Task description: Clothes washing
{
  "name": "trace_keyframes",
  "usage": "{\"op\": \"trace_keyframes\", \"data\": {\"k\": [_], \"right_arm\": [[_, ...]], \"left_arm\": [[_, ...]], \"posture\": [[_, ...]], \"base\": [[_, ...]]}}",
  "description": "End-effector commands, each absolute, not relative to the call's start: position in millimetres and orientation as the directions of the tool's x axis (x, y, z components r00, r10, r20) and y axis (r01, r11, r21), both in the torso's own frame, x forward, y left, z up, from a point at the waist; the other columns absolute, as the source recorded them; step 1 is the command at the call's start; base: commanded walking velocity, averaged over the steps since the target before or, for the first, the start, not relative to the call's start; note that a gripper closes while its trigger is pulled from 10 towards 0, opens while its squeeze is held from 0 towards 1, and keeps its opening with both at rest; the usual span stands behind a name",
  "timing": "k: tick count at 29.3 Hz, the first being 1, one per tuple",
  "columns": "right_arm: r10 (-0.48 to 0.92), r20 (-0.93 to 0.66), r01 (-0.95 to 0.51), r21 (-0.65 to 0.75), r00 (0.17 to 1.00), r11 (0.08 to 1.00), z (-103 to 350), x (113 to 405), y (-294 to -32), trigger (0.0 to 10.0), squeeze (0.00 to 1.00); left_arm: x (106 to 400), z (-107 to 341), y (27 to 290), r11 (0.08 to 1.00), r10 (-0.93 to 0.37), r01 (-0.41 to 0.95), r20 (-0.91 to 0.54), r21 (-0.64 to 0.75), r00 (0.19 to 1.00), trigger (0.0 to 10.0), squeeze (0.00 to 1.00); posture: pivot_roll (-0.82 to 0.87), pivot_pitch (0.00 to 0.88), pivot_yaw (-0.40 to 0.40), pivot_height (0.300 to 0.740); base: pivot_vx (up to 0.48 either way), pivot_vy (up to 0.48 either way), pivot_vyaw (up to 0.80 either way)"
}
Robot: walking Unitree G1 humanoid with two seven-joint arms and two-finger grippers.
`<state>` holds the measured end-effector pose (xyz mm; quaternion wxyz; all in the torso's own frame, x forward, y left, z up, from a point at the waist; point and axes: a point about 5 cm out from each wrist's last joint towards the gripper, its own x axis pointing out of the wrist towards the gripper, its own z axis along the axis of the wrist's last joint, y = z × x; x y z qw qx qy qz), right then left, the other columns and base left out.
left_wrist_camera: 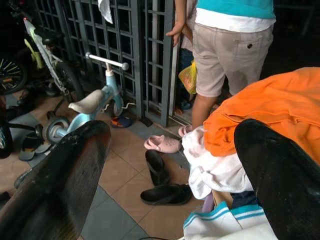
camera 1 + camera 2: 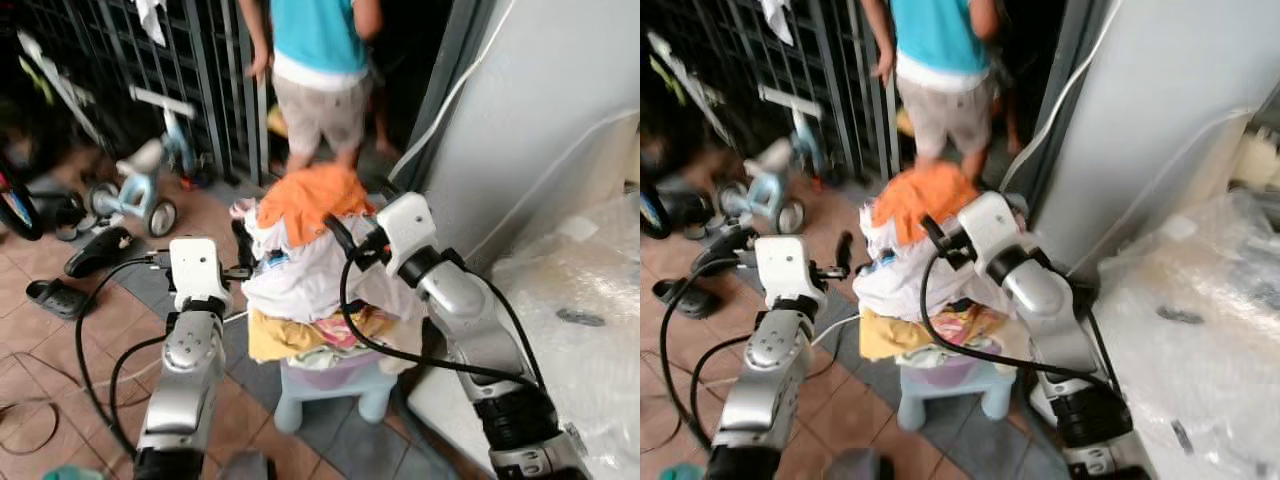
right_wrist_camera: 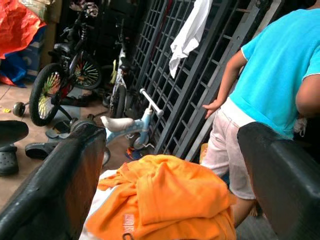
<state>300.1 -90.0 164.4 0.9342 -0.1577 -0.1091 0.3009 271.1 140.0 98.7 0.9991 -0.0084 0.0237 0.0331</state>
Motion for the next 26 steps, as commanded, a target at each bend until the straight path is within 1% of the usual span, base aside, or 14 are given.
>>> {"op": "trace_keyframes", "data": {"k": [1, 3, 4, 11, 12, 17, 26], "right_arm": [[0.584, 0.052, -0.529, -0.366, 0.810, 0.766, 154.2, 302.8, -97.7, 10.0, 0.00], [0.581, 0.035, -0.529, -0.372, 0.813, 0.763, 151.9, 304.2, -97.9, 10.0, 0.00], [0.569, 0.002, -0.526, -0.379, 0.822, 0.761, 147.5, 307.5, -99.6, 10.0, 0.00], [0.547, -0.010, -0.512, -0.364, 0.837, 0.778, 146.1, 314.8, -103.4, 10.0, 0.00], [0.527, -0.009, -0.495, -0.355, 0.850, 0.793, 146.2, 318.3, -105.5, 10.0, 0.00], [0.494, -0.031, -0.472, -0.354, 0.869, 0.808, 141.8, 322.3, -107.6, 10.0, 0.00], [0.455, -0.062, -0.446, -0.353, 0.888, 0.822, 137.5, 328.2, -115.5, 10.0, 0.00]], "left_arm": [[272.0, 100.2, 130.4, 0.999, 0.046, -0.047, -0.051, -0.024, 0.998, 10.0, 0.00], [272.3, 100.5, 130.4, 0.999, 0.046, -0.047, -0.050, -0.025, 0.998, 10.0, 0.00], [271.4, 100.8, 131.3, 0.998, 0.048, -0.050, -0.050, -0.026, 0.998, 10.0, 0.00], [267.6, 100.0, 133.3, 0.999, 0.034, -0.034, -0.047, -0.006, 0.998, 10.0, 0.00], [267.4, 100.7, 133.9, 1.000, 0.027, -0.027, -0.041, -0.006, 0.999, 10.0, 0.00], [267.6, 102.0, 134.7, 1.000, 0.020, -0.020, -0.036, 0.006, 0.999, 10.0, 0.00], [264.9, 101.7, 134.3, 1.000, 0.007, -0.007, -0.035, 0.016, 0.999, 10.0, 0.00]], "posture": [[0.02, 0.000, -0.024, 0.740], [0.03, 0.000, -0.026, 0.740], [0.04, 0.000, -0.026, 0.740], [0.05, 0.000, -0.022, 0.740], [0.05, 0.000, -0.019, 0.740], [0.05, 0.000, -0.016, 0.740], [0.06, 0.000, -0.012, 0.740]], "base": [[0.000, 0.000, 0.80], [0.000, 0.000, 0.80], [0.000, 0.000, 0.56], [0.000, 0.000, 0.00], [0.311, 0.000, 0.00], [0.350, 0.000, 0.00], [0.454, 0.000, 0.00]]}}
